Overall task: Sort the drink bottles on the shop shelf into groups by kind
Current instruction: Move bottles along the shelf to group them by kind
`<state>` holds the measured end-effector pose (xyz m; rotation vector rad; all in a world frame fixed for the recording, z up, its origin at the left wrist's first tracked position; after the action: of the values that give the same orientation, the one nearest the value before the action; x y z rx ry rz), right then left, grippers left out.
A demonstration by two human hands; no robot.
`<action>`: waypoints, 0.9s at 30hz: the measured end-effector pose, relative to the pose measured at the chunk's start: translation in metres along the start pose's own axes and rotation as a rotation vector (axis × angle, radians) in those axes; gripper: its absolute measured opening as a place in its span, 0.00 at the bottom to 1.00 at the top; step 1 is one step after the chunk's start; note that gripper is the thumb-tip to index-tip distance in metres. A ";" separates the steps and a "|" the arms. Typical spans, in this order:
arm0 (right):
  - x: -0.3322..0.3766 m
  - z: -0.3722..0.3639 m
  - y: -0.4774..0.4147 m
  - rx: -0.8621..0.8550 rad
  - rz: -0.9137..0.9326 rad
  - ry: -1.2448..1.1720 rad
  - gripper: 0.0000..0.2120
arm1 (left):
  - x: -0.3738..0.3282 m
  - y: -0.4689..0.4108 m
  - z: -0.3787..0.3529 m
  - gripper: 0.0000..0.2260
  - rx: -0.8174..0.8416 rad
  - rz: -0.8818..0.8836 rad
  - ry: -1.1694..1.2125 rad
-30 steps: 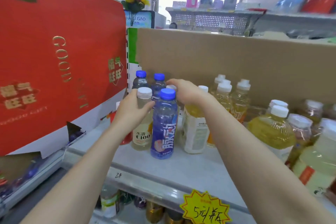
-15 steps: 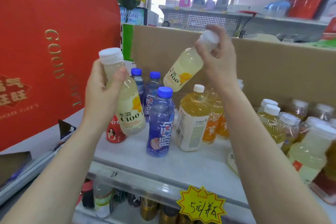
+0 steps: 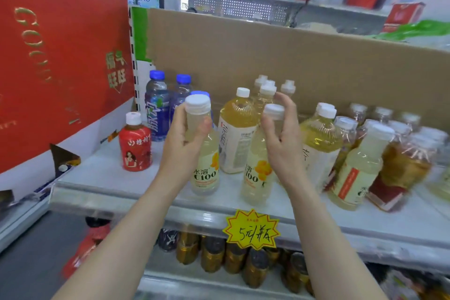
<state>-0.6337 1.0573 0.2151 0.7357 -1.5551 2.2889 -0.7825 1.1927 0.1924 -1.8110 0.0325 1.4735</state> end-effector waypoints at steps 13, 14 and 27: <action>-0.049 -0.021 0.076 0.086 -0.371 -0.151 0.32 | 0.046 0.034 -0.030 0.42 0.038 0.073 -0.294; -0.053 -0.021 0.080 0.104 -0.393 -0.140 0.31 | 0.052 0.039 -0.030 0.45 0.041 0.077 -0.308; -0.024 0.067 0.106 -0.050 -0.406 -0.352 0.27 | 0.013 0.066 -0.059 0.40 0.044 0.120 0.123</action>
<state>-0.6489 0.9567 0.1386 1.3591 -1.4243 1.8891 -0.7615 1.1186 0.1464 -1.8895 0.2368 1.4303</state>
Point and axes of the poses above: each hand's wrist, its own y-axis away from the middle knuckle, its own z-axis out of the back of the hand, x = y × z, the point moved 3 cm from there along -y, towards the middle knuckle, and after that the axes turned 4 degrees about z, right-handed, at the moved point
